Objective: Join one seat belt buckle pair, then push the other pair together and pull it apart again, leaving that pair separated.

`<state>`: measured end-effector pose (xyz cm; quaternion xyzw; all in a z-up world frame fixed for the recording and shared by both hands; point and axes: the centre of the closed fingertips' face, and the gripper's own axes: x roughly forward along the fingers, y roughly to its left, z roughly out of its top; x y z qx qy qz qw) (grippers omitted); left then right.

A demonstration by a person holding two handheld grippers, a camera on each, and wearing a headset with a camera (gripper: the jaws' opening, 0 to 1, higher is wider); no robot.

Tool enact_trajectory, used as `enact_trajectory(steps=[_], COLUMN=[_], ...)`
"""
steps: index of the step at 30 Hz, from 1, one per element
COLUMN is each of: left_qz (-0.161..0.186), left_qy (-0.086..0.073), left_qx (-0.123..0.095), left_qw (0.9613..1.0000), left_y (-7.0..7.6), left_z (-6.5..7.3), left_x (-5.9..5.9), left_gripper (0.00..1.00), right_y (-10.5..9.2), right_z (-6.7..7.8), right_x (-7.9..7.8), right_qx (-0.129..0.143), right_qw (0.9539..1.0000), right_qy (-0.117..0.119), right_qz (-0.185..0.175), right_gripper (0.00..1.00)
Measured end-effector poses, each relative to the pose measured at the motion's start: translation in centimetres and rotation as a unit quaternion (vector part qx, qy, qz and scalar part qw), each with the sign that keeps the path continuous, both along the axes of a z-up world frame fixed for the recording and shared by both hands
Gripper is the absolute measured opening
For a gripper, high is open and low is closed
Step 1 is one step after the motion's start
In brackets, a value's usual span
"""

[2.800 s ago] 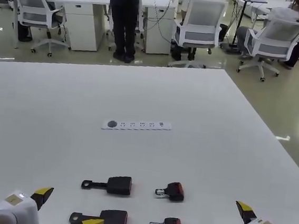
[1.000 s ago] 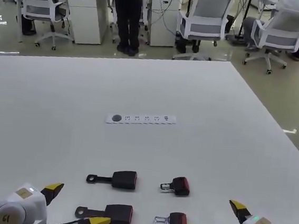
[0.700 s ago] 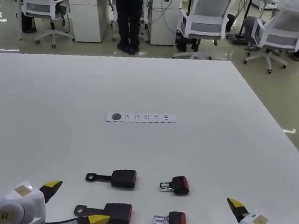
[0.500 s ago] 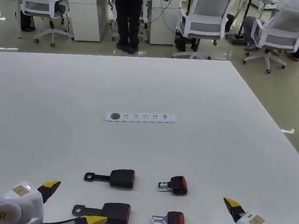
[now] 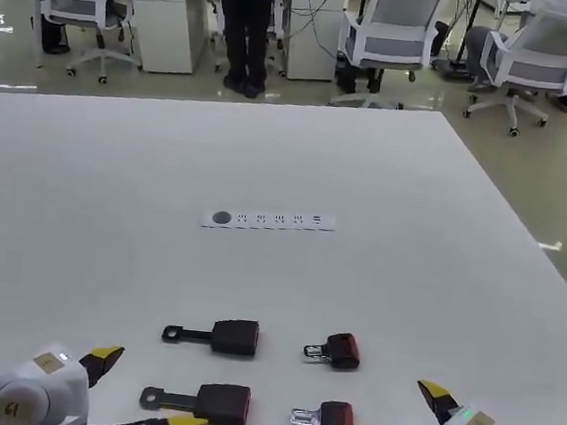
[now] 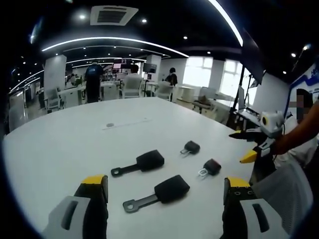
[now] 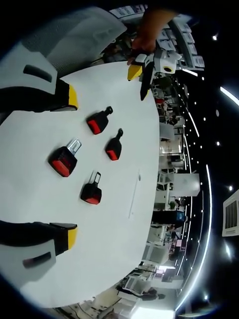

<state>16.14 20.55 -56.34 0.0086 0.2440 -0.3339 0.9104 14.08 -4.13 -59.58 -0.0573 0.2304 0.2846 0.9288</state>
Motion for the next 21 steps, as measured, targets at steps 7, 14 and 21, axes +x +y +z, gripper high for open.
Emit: enact_trajectory(steps=[7, 14, 21], left_qz=[-0.025, -0.04, -0.062], left_qy=[0.005, 0.01, 0.014], left_qx=[0.014, 0.018, 0.025], left_qw=[0.9996, 0.999, 0.9976], left_y=[-0.6, -0.7, -1.6], left_z=[-1.1, -1.7, -1.9], left_x=[0.0, 0.3, 0.2], left_gripper=[0.98, 0.94, 0.92], right_y=[1.0, 1.6, 1.7], right_z=[-0.6, -1.0, -2.2], right_x=[0.1, 0.4, 1.0], right_qx=[-0.004, -0.006, -0.014], right_qw=[0.9998, 0.9993, 0.998], right_qy=[0.011, 0.02, 0.036], right_qz=[0.019, 0.032, 0.05], right_gripper=[0.9, 0.88, 0.84])
